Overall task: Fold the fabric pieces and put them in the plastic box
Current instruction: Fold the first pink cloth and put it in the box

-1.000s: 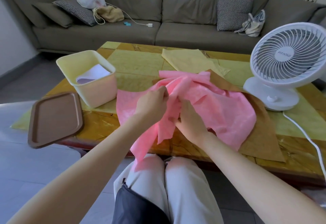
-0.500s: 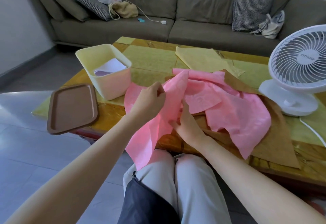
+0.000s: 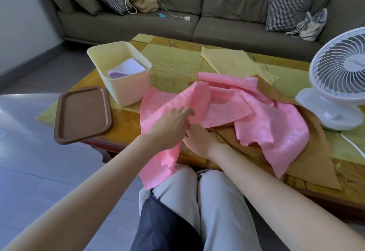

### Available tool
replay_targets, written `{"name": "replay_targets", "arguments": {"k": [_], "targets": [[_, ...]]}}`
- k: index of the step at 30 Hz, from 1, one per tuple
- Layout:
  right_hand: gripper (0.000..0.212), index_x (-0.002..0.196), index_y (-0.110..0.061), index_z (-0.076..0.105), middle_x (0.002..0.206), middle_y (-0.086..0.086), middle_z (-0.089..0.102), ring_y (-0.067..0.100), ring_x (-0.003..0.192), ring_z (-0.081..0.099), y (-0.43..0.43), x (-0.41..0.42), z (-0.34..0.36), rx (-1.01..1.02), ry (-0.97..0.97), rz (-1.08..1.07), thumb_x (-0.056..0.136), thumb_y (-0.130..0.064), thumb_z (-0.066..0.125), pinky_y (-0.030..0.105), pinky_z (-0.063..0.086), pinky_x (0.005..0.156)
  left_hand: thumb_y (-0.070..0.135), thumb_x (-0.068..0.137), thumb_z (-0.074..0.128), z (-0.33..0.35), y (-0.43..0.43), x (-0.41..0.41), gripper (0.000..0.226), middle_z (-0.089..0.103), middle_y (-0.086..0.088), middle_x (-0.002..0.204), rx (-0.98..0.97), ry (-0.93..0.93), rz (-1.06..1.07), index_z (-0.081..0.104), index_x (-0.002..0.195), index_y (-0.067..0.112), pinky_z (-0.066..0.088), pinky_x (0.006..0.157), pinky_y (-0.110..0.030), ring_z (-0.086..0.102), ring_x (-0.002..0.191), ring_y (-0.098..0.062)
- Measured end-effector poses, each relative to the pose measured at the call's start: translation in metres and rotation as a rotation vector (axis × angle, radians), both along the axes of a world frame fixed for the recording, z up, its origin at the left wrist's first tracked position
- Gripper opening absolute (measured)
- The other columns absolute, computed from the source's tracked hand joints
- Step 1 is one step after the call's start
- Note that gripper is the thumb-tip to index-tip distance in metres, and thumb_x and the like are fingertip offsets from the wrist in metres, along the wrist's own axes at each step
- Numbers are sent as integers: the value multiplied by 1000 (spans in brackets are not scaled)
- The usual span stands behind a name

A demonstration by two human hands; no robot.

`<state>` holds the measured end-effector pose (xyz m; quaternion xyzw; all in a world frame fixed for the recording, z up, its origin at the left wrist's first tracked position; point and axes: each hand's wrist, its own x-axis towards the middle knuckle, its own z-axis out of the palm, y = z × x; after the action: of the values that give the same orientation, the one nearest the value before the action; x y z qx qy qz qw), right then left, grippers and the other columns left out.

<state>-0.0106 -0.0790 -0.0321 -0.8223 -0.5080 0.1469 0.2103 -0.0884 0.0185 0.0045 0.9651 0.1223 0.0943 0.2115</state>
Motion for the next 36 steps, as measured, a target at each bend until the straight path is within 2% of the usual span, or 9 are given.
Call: {"name": "replay_targets", "arguments": {"k": [5,9,13,17,20,24,27,33,36], "targets": [[37,131,-15,46,135,5,49,24,121,48,-22,31,-28,-78,-51,-206,94,-11,46,38,42,98,36,101,27,-39,20,-7,36,55,-3,127,55,378,17,43,129,19,40,94,-38,48,116,-25],[52,143,-13,32,148,4,33,25,133,36,-35,68,-39,-197,-121,-233,94,-10,49,38,39,105,47,95,42,-56,32,-8,49,47,-4,134,3,396,112,36,134,20,44,94,-46,44,120,-25],[41,136,-16,44,136,5,46,28,117,51,-25,85,-44,-191,-195,-220,95,-12,45,39,48,90,48,93,42,-59,36,2,52,46,-6,131,111,366,147,28,139,27,48,83,-44,46,115,-30],[20,98,-10,63,100,8,59,30,86,60,-14,92,-47,-105,-273,-261,93,-8,43,30,40,65,42,95,38,-61,34,13,47,49,-9,124,146,324,158,28,138,25,46,73,-39,49,109,-32],[19,96,-9,65,92,10,66,28,85,62,-9,96,-35,-20,-231,-276,93,-8,45,29,42,66,38,95,42,-58,32,19,48,41,-12,126,126,325,216,28,137,19,45,72,-39,45,112,-32],[15,102,-6,62,101,9,66,22,89,62,-8,99,-1,235,-194,-261,94,-8,50,33,52,79,33,93,47,-47,27,31,53,33,-16,132,202,279,277,28,139,13,41,89,-39,38,118,-32],[13,101,-6,61,100,7,66,18,85,61,-17,104,28,379,-201,-271,94,-8,50,33,53,79,26,93,45,-33,18,45,49,34,-17,134,305,246,320,30,137,10,36,91,-39,37,119,-33],[16,105,-4,61,101,10,65,14,85,59,-74,132,63,417,-299,-328,94,-5,50,19,44,76,26,96,37,-4,-9,70,29,55,-10,117,387,217,238,57,112,13,35,82,-35,50,110,-29],[18,107,-4,60,108,14,64,28,98,59,-112,157,70,344,-296,-528,93,-5,48,32,45,79,23,93,41,8,-33,82,23,61,-8,109,278,291,188,58,105,13,36,73,-30,58,99,-28]]}}
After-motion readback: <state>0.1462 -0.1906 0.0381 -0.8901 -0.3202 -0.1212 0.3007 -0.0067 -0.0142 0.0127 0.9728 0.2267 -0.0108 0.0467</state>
